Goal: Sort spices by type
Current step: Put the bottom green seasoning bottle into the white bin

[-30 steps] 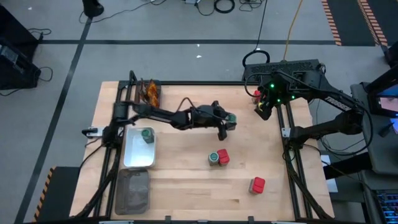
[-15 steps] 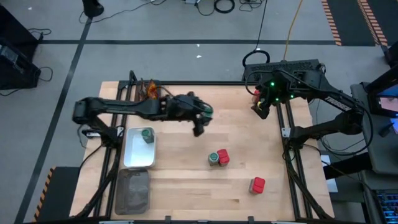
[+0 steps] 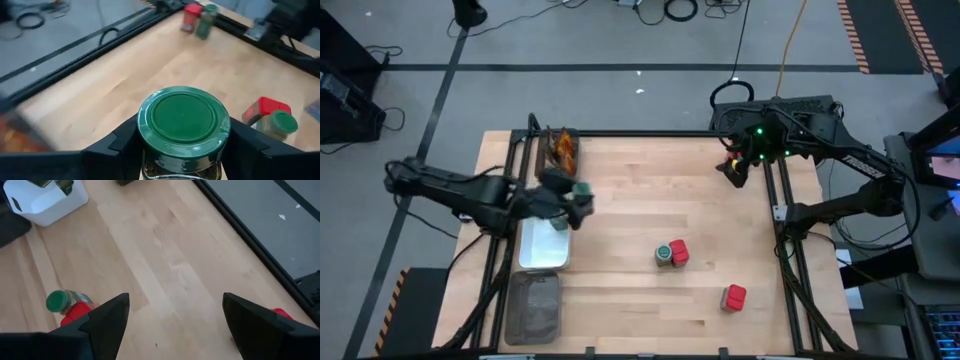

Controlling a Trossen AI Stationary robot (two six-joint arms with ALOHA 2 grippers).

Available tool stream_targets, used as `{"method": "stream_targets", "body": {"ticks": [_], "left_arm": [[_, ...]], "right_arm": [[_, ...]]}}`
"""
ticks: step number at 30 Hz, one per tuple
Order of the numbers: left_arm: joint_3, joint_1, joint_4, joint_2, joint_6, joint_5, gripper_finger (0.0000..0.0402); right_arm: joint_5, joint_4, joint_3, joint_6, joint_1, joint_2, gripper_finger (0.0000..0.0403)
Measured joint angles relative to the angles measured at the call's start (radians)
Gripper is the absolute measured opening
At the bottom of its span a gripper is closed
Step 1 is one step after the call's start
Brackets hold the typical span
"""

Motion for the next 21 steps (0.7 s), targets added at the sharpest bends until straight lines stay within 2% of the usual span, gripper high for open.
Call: {"method": "stream_targets", "body": {"ticks": [5, 9, 21], "left_arm": [[-0.018, -0.113, -0.266, -0.085, -0.304, -0.1, 0.0204], [-0.018, -0.166, -0.464, -0.101, -0.51, -0.108, 0.0204], [-0.018, -0.249, -0.821, -0.098, -0.89, -0.079, 0.0204]], "right_arm": [[0.0, 0.025, 0.0, 0.0, 0.0, 0.001, 0.0303], [0.0, 0.038, 0.0, 0.008, 0.0, 0.002, 0.0303], [0.0, 0.042, 0.0, 0.023, 0.0, 0.055, 0.0303]]}}
